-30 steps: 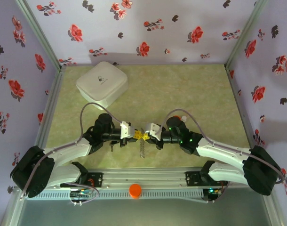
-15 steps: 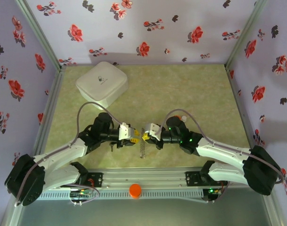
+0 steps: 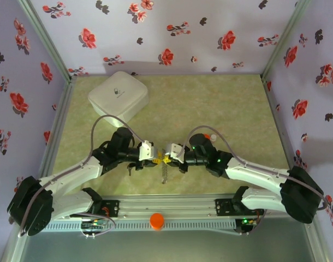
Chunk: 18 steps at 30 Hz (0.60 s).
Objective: Put the keys on the keyring
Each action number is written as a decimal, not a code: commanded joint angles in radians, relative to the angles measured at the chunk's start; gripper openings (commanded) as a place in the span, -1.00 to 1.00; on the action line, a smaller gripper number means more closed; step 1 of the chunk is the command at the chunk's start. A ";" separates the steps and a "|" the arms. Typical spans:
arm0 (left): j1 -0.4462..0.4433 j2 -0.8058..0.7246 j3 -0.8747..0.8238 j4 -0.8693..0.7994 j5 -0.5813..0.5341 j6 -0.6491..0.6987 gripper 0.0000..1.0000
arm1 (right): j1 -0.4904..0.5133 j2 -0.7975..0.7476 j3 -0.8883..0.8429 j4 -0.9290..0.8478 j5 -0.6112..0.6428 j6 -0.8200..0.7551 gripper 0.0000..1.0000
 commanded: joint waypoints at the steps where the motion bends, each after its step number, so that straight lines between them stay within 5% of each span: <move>1: -0.008 0.007 0.028 -0.012 0.020 0.009 -0.84 | 0.010 0.002 0.033 -0.003 0.004 -0.022 -1.00; 5: -0.007 -0.005 0.034 -0.039 0.020 0.029 -1.00 | 0.012 -0.020 0.018 0.008 0.017 -0.017 -0.95; 7: -0.008 -0.018 0.021 -0.015 0.023 0.017 -1.00 | 0.010 -0.049 -0.022 0.071 0.036 0.013 -0.48; 9: -0.007 -0.031 -0.019 0.079 0.037 -0.026 -1.00 | 0.008 -0.076 -0.083 0.173 0.035 0.040 -0.33; 18: -0.006 0.020 -0.200 0.608 0.076 -0.265 -1.00 | 0.006 -0.082 -0.155 0.324 0.006 0.109 -0.40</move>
